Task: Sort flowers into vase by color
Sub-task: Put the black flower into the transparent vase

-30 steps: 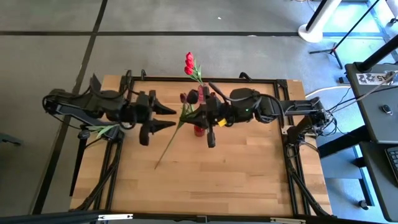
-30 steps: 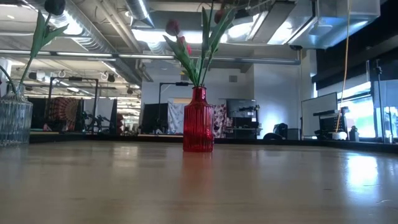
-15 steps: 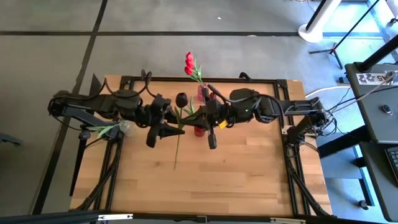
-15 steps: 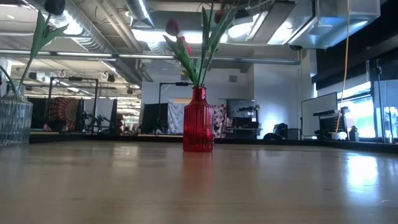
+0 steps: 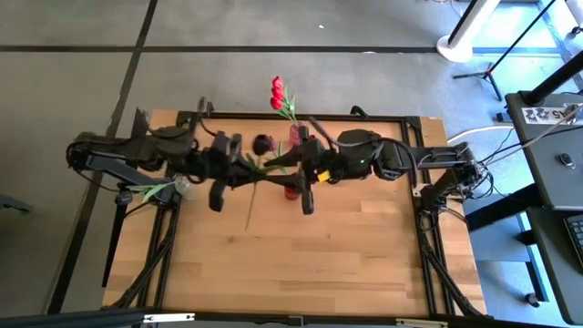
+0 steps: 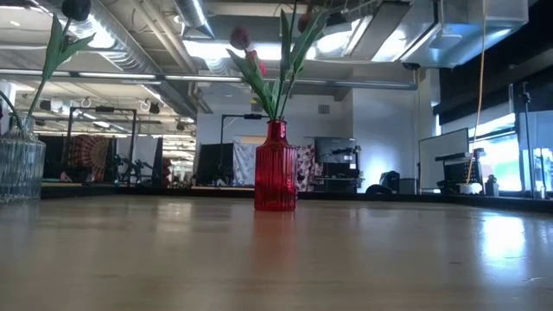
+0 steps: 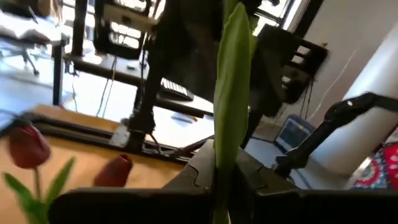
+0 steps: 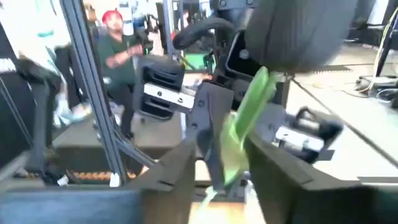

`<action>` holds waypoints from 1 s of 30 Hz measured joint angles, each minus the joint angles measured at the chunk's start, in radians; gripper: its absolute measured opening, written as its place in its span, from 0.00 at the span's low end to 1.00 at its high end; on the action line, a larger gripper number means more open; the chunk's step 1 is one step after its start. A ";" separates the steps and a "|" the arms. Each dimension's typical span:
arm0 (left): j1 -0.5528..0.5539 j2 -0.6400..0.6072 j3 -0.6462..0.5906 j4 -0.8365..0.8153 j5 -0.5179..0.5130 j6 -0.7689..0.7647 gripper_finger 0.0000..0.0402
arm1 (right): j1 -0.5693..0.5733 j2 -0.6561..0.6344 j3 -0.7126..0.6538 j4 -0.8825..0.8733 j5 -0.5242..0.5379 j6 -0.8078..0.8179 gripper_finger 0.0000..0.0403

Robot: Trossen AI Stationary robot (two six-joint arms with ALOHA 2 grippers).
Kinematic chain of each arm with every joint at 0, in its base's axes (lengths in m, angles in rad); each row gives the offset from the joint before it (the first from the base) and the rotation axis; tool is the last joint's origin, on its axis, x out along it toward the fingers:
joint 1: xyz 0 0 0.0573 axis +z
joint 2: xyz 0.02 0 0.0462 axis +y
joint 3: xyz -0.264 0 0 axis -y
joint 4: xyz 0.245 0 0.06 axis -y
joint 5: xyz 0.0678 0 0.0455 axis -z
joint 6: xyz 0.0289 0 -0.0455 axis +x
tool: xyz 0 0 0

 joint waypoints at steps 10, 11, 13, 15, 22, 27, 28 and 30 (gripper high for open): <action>-0.020 -0.325 0.000 -0.307 -0.214 0.196 0.02 | 0.000 -0.065 0.000 0.023 -0.071 0.085 0.54; -0.024 -0.368 0.000 -0.343 -0.246 0.206 0.02 | 0.001 -0.067 0.000 0.010 -0.071 0.099 0.54; -0.027 -0.449 0.001 -0.407 -0.318 0.220 0.02 | 0.009 -0.068 0.000 0.003 -0.069 0.121 0.54; -0.027 -0.532 0.001 -0.479 -0.367 0.231 0.02 | 0.012 -0.068 0.000 0.002 -0.040 0.129 0.53; -0.027 -0.760 0.001 -0.683 -0.465 0.233 0.02 | 0.012 -0.068 0.000 -0.012 0.066 0.186 0.49; -0.027 -0.867 -0.035 -0.760 -0.536 0.232 0.02 | 0.012 -0.069 0.000 -0.010 0.146 0.197 0.48; -0.027 -0.884 -0.053 -0.761 -0.538 0.232 0.02 | 0.012 -0.069 0.000 -0.009 0.160 0.208 0.48; -0.027 -0.915 -0.095 -0.760 -0.561 0.216 0.02 | 0.012 -0.069 0.000 -0.008 0.183 0.222 0.48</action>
